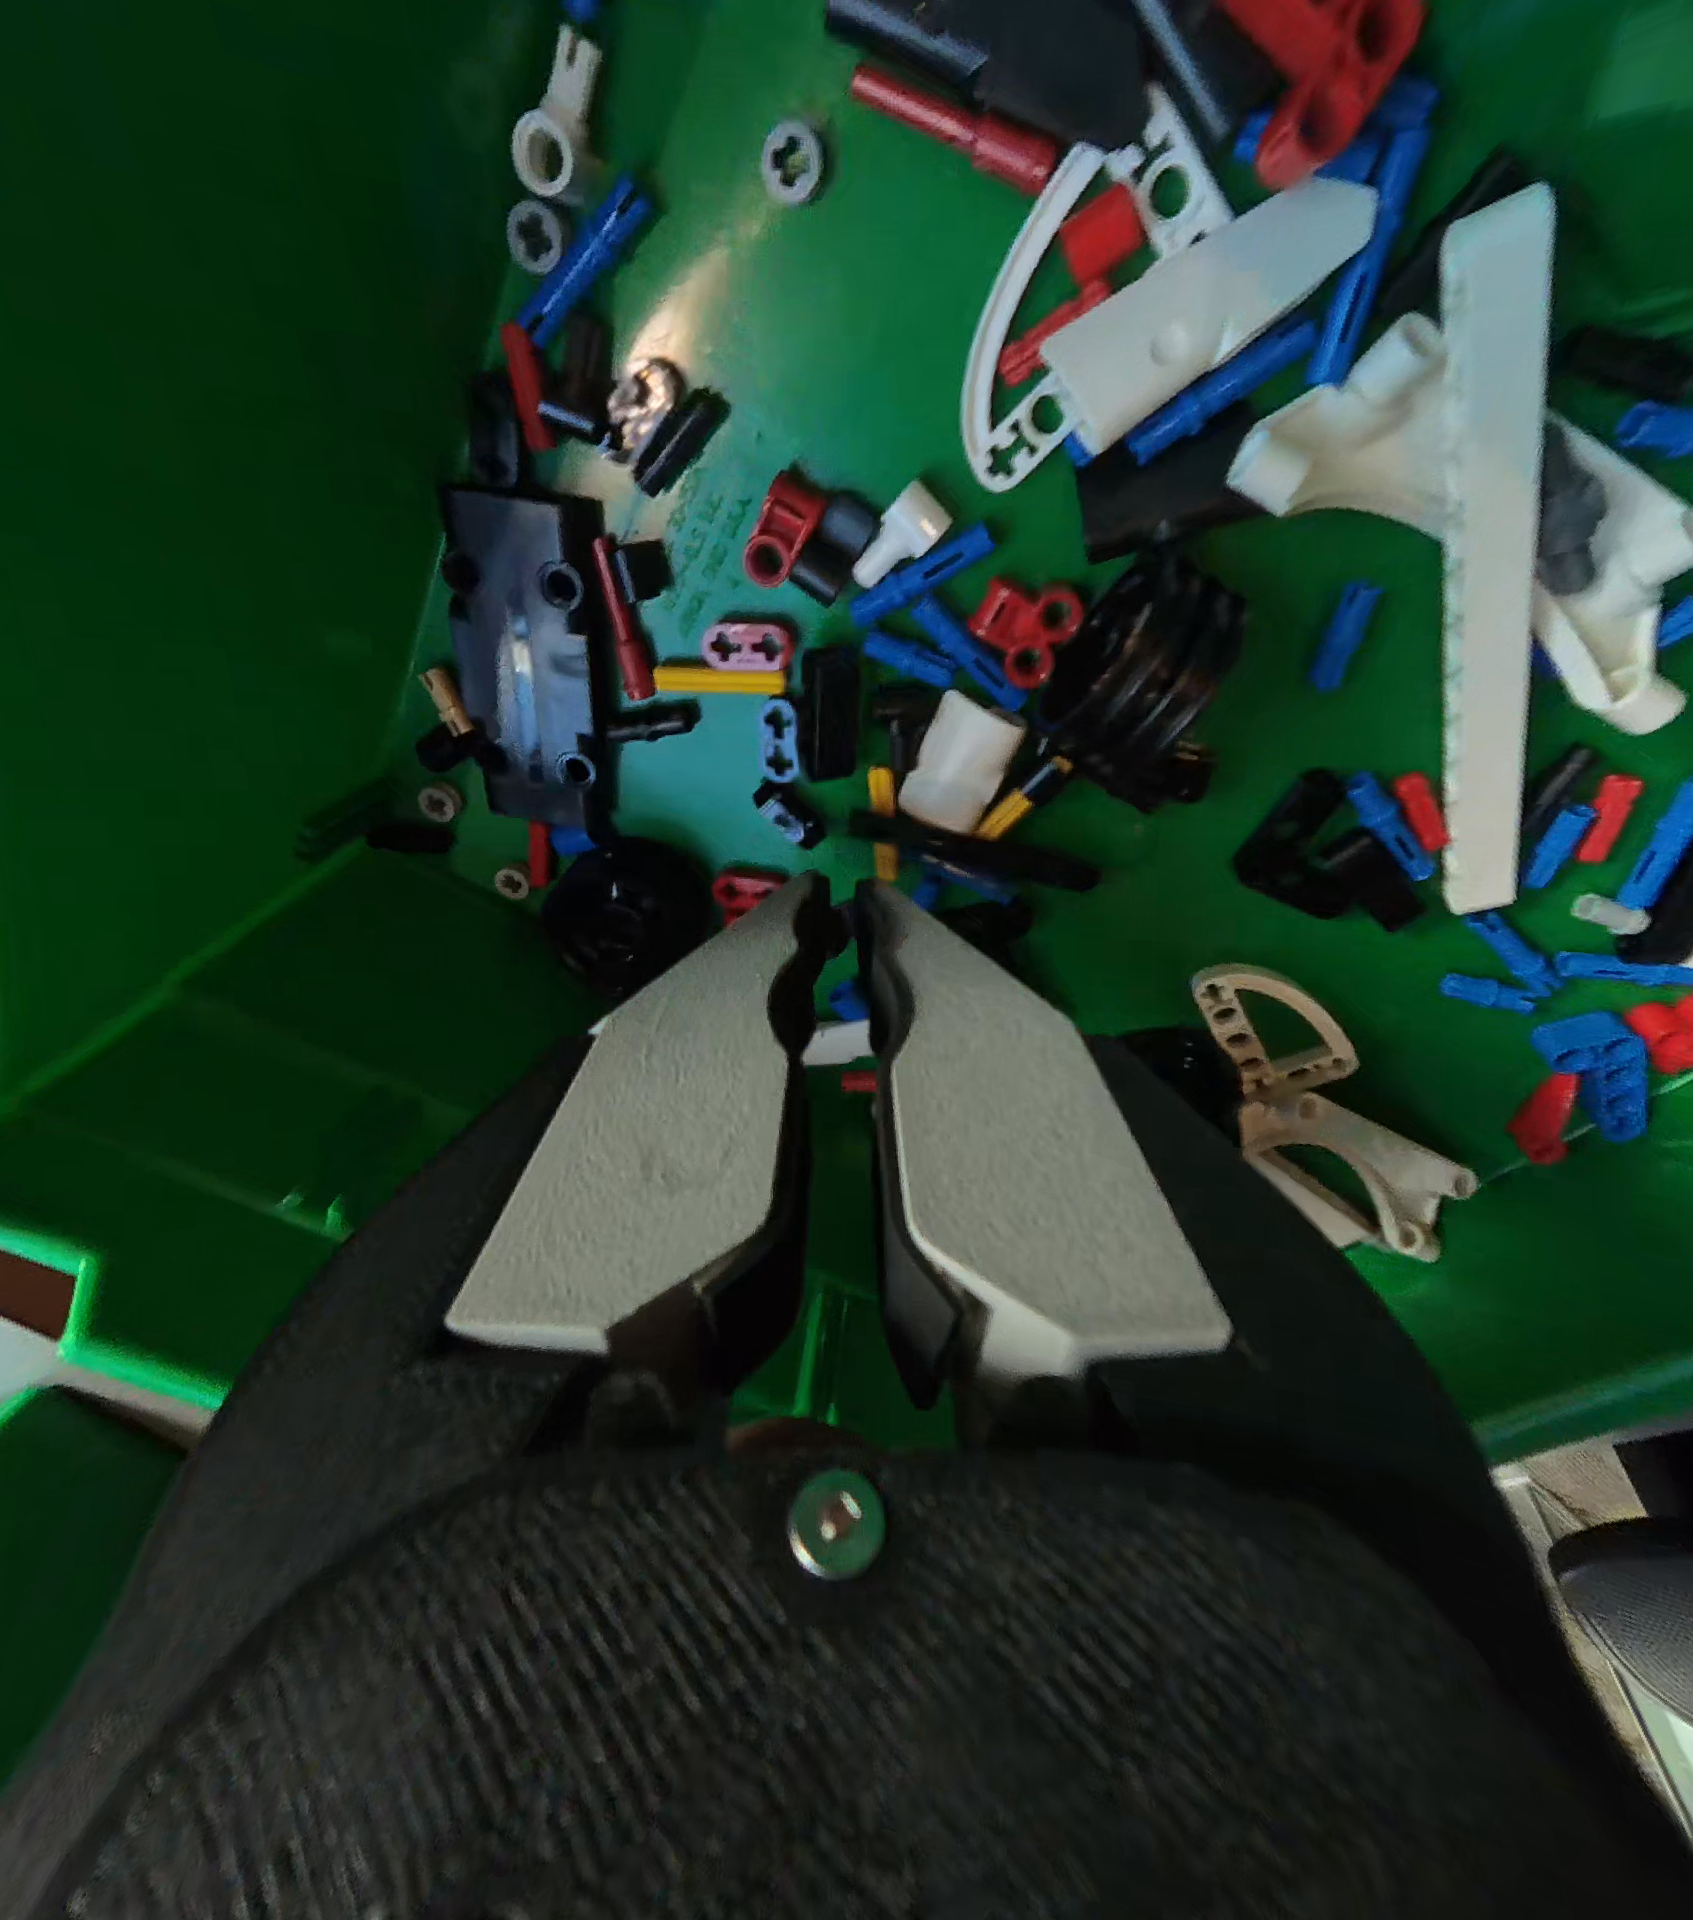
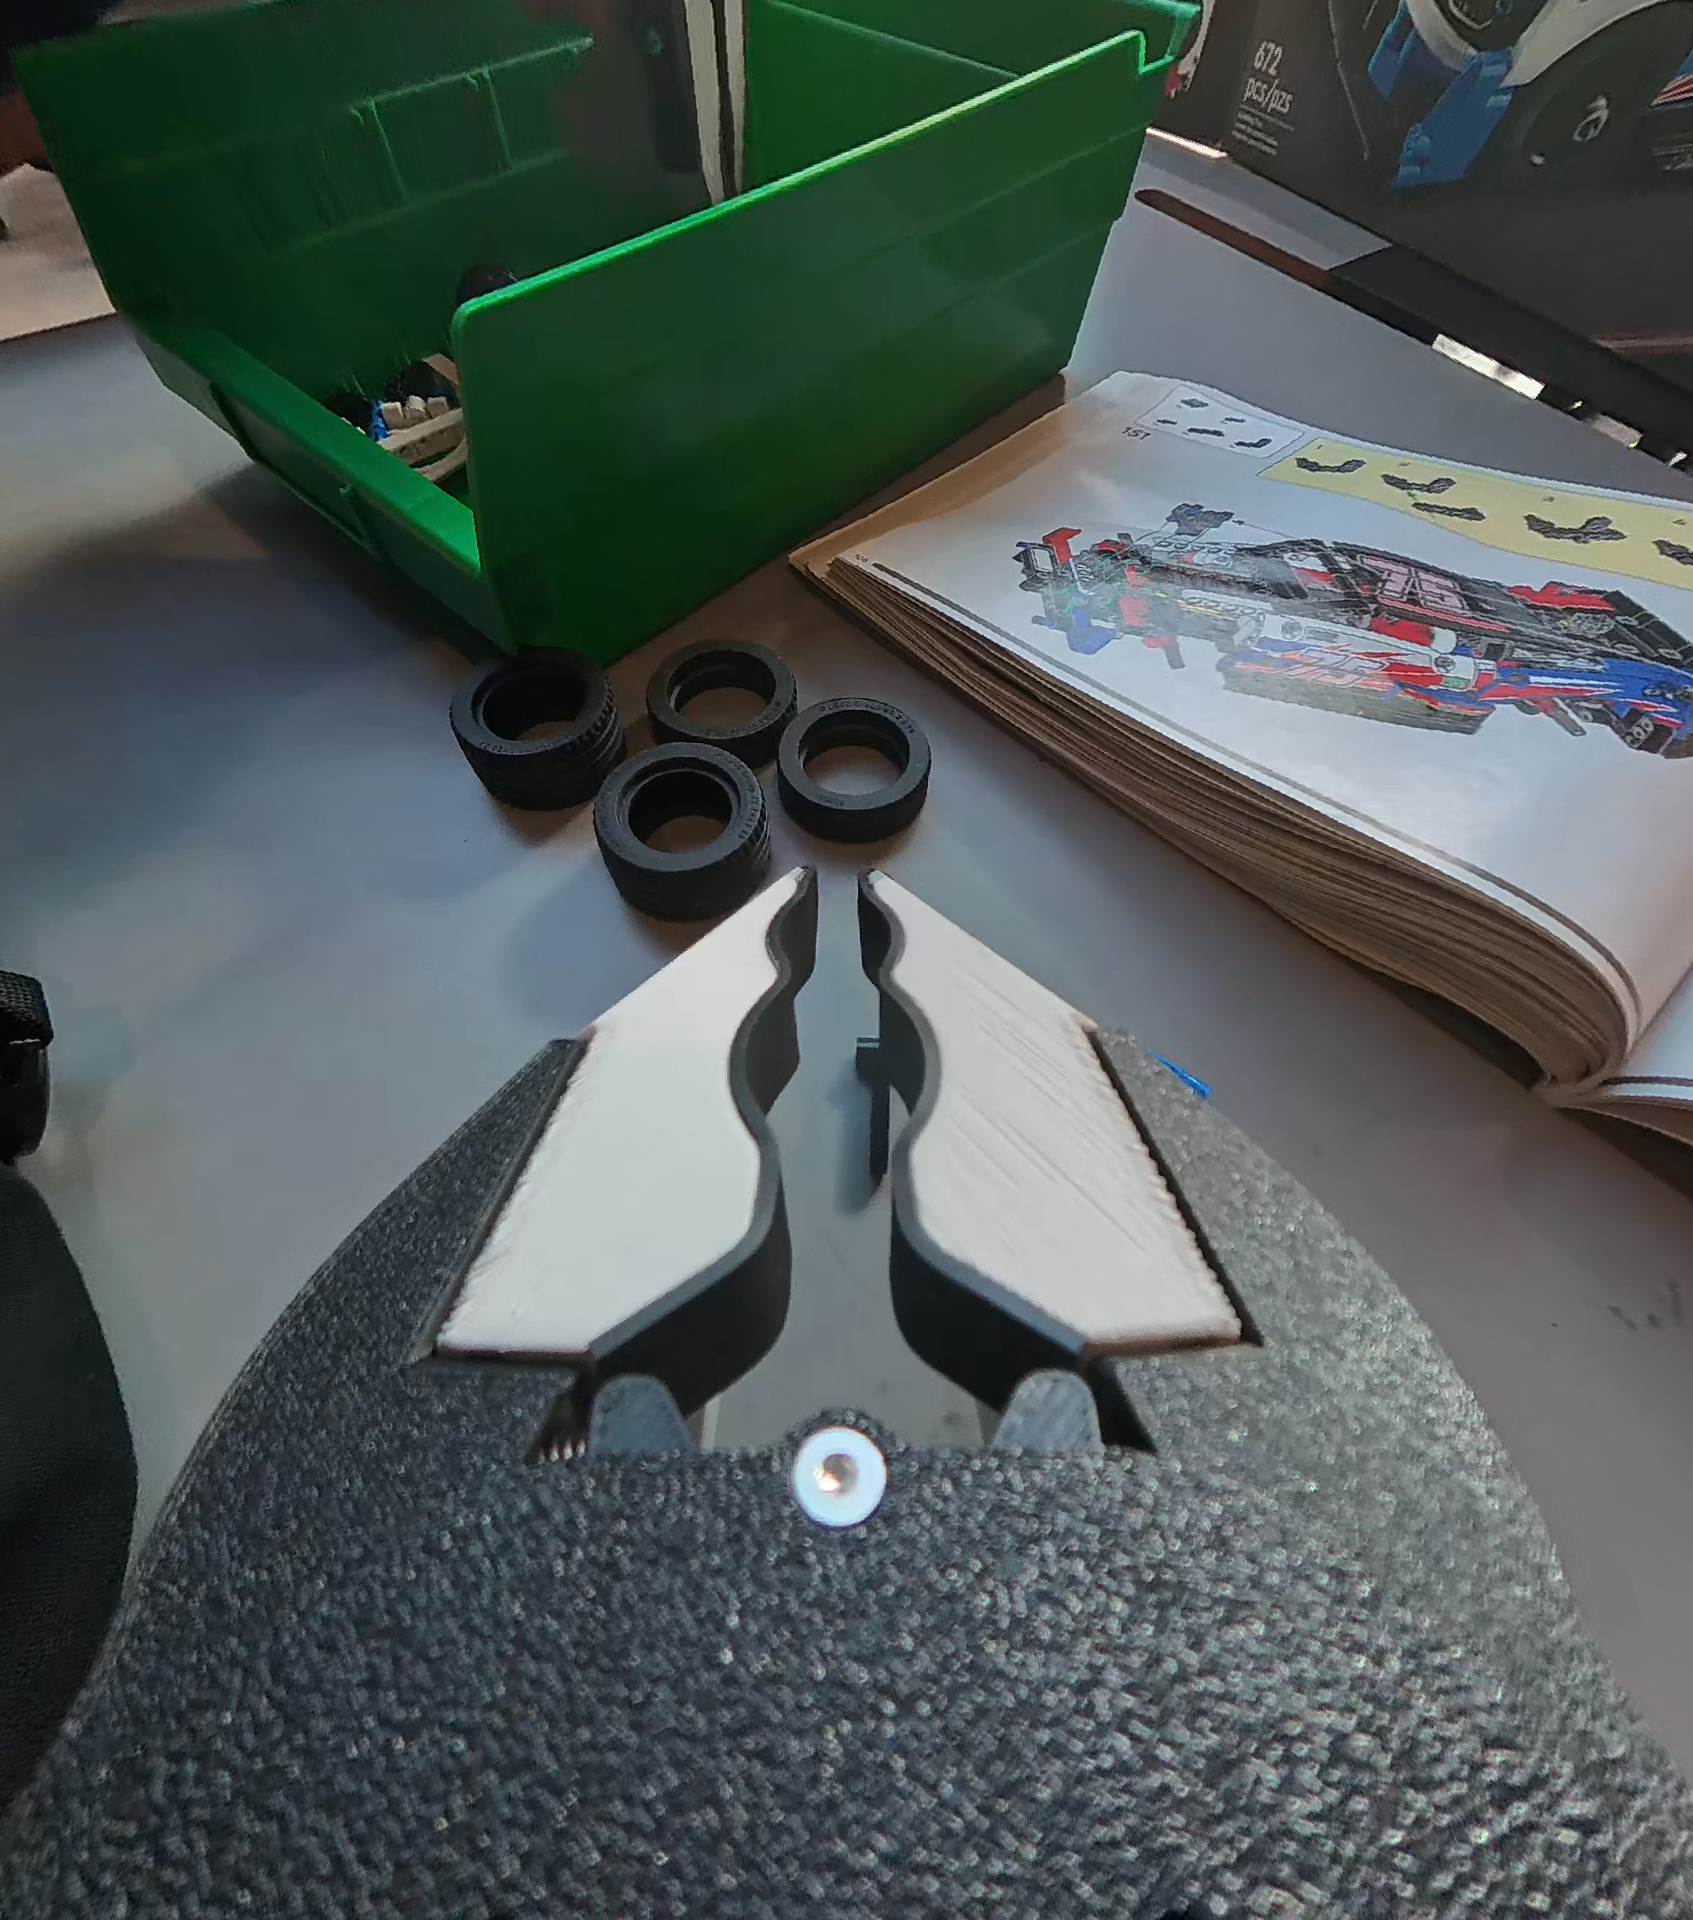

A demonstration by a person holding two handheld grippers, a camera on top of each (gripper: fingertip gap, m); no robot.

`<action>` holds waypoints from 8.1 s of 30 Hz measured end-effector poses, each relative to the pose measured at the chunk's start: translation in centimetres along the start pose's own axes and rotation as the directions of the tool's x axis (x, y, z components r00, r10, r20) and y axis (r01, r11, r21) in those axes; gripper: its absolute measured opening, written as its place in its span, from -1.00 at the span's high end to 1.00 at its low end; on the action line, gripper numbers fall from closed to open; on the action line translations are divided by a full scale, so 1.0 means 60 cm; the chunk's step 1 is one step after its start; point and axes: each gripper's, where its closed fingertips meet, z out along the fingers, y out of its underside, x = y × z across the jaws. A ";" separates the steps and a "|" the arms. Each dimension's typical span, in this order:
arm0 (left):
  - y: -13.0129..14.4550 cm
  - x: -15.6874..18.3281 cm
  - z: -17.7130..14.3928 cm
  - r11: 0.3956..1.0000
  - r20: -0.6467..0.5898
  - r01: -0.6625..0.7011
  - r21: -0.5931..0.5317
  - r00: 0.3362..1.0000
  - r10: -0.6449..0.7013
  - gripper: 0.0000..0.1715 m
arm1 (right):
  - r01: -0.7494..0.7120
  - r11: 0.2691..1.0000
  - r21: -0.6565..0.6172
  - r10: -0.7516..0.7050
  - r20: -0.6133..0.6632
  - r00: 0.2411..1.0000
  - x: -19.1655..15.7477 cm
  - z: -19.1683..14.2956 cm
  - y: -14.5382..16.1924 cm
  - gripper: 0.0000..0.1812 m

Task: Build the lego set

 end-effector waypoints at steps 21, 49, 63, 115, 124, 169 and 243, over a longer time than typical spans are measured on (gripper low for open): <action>-0.062 0.064 -0.010 0.973 -0.141 -0.171 0.153 0.971 0.193 0.82 | -0.007 1.000 0.003 0.007 0.001 1.000 0.001 0.000 0.003 0.93; -0.112 -0.072 -0.082 0.902 -0.093 0.166 0.399 0.986 -0.141 0.58 | 0.015 1.000 -0.023 -0.015 -0.001 1.000 -0.006 0.007 -0.006 0.94; -0.084 -0.078 -0.066 0.942 -0.025 0.118 0.315 0.993 -0.116 0.39 | 0.075 0.997 0.000 -0.075 0.063 0.995 -0.025 0.081 -0.140 0.89; 0.089 0.097 -0.026 0.826 -0.252 -0.564 0.008 0.798 0.547 0.47 | -0.027 1.000 -0.012 0.029 0.298 0.954 -0.113 0.135 -0.142 0.65; 0.000 0.107 -0.037 0.844 -0.229 -0.511 0.164 0.813 0.536 0.72 | -0.024 1.000 -0.007 0.025 0.285 0.958 -0.112 0.132 -0.144 0.66; -0.022 0.124 -0.053 0.736 -0.087 -0.638 0.226 0.739 0.668 0.54 | -0.022 1.000 0.016 0.016 0.301 0.954 -0.108 0.125 -0.148 0.64; -0.005 -0.073 -0.073 0.947 0.100 -0.247 0.207 0.968 0.231 0.68 | 0.040 0.999 -0.029 -0.029 0.296 0.955 -0.120 0.139 -0.126 0.69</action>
